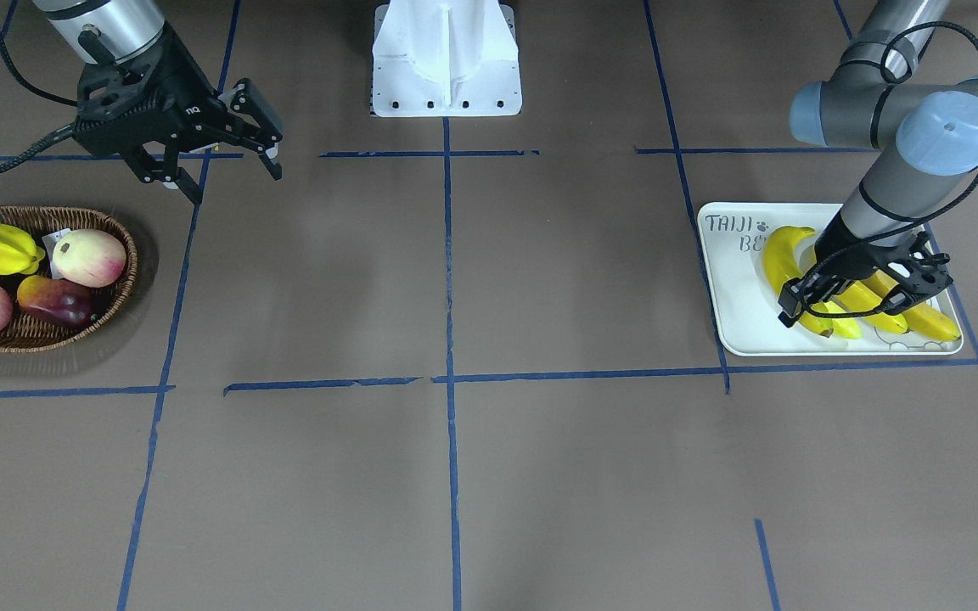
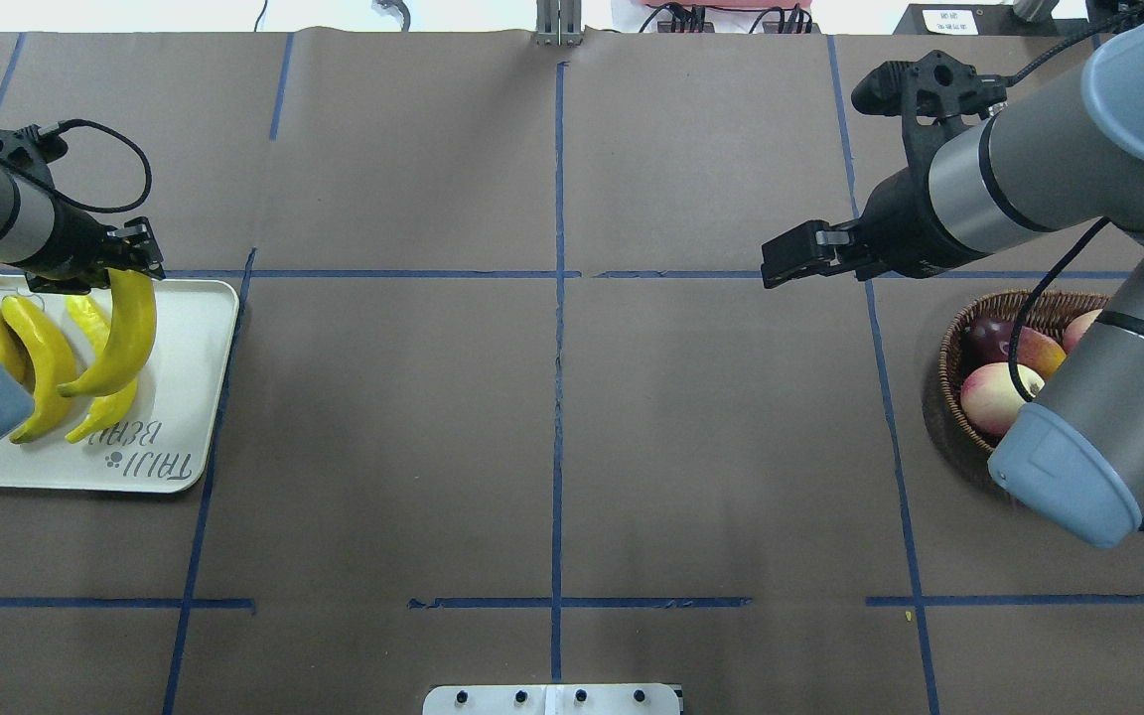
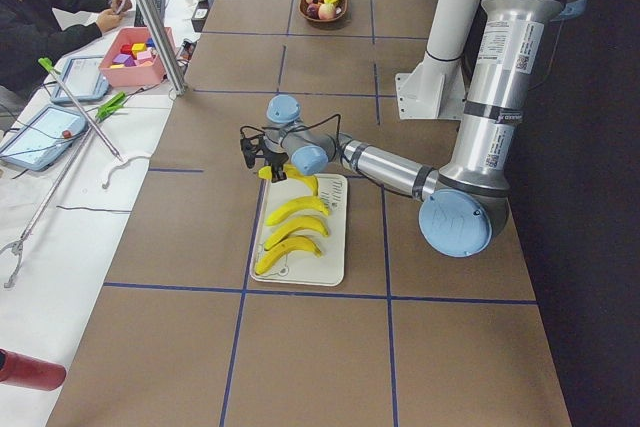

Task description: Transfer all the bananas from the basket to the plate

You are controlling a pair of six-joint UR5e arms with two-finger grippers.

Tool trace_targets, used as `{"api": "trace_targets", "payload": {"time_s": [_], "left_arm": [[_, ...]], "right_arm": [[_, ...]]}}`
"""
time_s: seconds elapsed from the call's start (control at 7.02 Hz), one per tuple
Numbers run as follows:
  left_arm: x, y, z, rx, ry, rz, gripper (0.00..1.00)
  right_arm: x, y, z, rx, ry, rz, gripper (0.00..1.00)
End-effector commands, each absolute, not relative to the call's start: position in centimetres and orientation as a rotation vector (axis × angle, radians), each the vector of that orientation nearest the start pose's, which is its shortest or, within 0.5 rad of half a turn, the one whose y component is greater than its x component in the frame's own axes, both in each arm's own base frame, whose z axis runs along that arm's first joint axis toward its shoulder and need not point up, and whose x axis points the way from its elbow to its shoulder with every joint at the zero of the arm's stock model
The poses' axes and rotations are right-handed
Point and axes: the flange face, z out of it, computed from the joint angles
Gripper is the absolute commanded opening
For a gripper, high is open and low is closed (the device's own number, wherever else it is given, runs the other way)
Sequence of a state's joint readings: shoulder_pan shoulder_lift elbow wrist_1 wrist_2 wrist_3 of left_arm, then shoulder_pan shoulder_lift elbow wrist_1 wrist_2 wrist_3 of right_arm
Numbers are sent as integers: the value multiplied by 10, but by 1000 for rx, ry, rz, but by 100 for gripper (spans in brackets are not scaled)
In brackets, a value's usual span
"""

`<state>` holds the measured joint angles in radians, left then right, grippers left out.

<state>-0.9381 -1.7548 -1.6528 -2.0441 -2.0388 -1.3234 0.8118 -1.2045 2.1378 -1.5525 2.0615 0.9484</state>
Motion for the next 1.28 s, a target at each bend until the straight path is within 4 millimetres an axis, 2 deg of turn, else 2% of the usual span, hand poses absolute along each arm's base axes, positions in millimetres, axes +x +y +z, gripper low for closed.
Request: {"api": "trace_targets", "payload": {"time_s": [0.0,0.14,0.43,0.71,0.85,1.0,1.14], "left_arm": [[283,-526,475,30,854,-471,44],[302,-515,477,26,843,-441,99],[309,-511,479,32,834,-430,99],[308,-509,478,30,844,-416,99],[302,-506,460,49,872,-400,99],[285,-504,454,54,897,-347,99],[240,-516,470,98,888,-280,99]], "right_arm": [[-288,-434,218,264,-993,-55,100],[-285,-435,225,259,-985,-48,100],[-279,-438,234,242,-971,-37,100],[-254,-447,248,207,-961,-12,100],[-227,-458,266,209,-924,-19,100],[-190,-470,290,218,-858,-90,100],[-146,-487,311,221,-772,-168,100]]}}
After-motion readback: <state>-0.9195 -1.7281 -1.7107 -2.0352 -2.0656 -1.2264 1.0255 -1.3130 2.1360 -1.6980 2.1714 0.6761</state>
